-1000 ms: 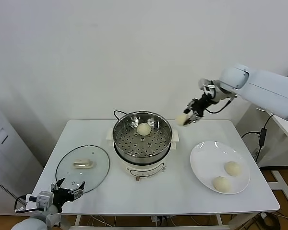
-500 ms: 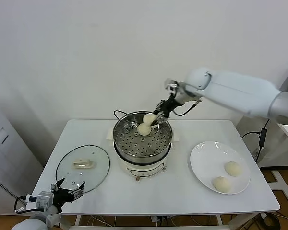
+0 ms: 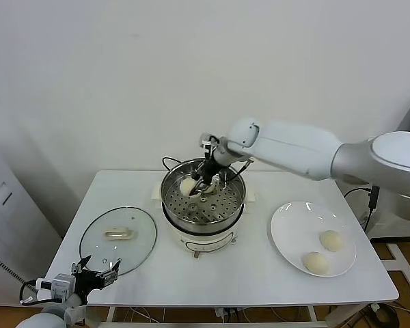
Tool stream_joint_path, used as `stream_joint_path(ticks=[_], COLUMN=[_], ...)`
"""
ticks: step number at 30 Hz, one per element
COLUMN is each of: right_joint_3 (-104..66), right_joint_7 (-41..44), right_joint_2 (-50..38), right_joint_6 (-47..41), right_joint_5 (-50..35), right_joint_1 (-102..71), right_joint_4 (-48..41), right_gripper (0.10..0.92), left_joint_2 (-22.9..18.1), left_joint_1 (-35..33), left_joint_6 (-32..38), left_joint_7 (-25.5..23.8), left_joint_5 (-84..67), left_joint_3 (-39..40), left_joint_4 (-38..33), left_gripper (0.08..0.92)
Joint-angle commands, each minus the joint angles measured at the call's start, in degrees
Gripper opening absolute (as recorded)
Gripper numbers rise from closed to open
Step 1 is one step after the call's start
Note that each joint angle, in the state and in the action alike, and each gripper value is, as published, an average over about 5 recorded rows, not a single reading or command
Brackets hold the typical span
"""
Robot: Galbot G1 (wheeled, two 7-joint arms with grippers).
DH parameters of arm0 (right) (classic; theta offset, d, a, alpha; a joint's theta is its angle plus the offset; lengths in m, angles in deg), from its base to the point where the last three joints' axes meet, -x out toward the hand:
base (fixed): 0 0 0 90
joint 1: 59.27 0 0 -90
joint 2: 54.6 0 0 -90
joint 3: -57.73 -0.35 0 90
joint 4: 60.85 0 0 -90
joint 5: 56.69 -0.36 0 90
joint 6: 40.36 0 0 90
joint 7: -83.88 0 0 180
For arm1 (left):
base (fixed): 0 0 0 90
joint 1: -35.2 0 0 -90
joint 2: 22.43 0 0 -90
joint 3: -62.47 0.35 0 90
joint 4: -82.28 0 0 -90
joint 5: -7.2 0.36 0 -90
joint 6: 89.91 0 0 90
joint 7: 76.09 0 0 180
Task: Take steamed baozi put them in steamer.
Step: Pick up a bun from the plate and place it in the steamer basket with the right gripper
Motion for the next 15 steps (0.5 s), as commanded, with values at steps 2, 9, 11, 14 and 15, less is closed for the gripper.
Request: stream_joint_path(ticks=[2, 9, 11, 14, 15], right_joint_3=[-0.2, -1.0, -1.1, -1.5, -1.6], right_joint_7=[-3.3, -4.8, -5.0, -5.4, -5.4], right_joint_2=[4.0, 4.7, 4.9, 5.0, 5.1], right_joint_6=[-2.0, -2.4, -2.4, -2.3, -2.2], right_joint_5=[1.0, 2.1, 2.3, 2.3, 2.3], right_joint_1=[-3.7, -5.5, -5.9, -6.3, -6.4], right_joint_4=[-2.5, -4.3, -4.7, -4.9, -4.9], right_gripper=[0.460, 0.461, 0.462, 0.467, 0.477], left_joint_2=[0.0, 0.2, 0.3, 0.3, 0.3], left_joint_1=[-0.3, -0.7, -0.6, -0.6, -0.5], left_joint_6=[0.1, 0.5, 0.5, 0.5, 0.5], left_joint_7=[0.0, 0.0, 0.0, 0.0, 0.0], left_joint_5=[0.0, -0.2, -0.3, -0.4, -0.4], left_joint_3=[-0.2, -0.7, -0.7, -0.7, -0.6], left_joint_4=[-0.1, -0.1, -0.1, -0.2, -0.2], left_gripper=[0.823, 0.823, 0.823, 0.823, 0.823])
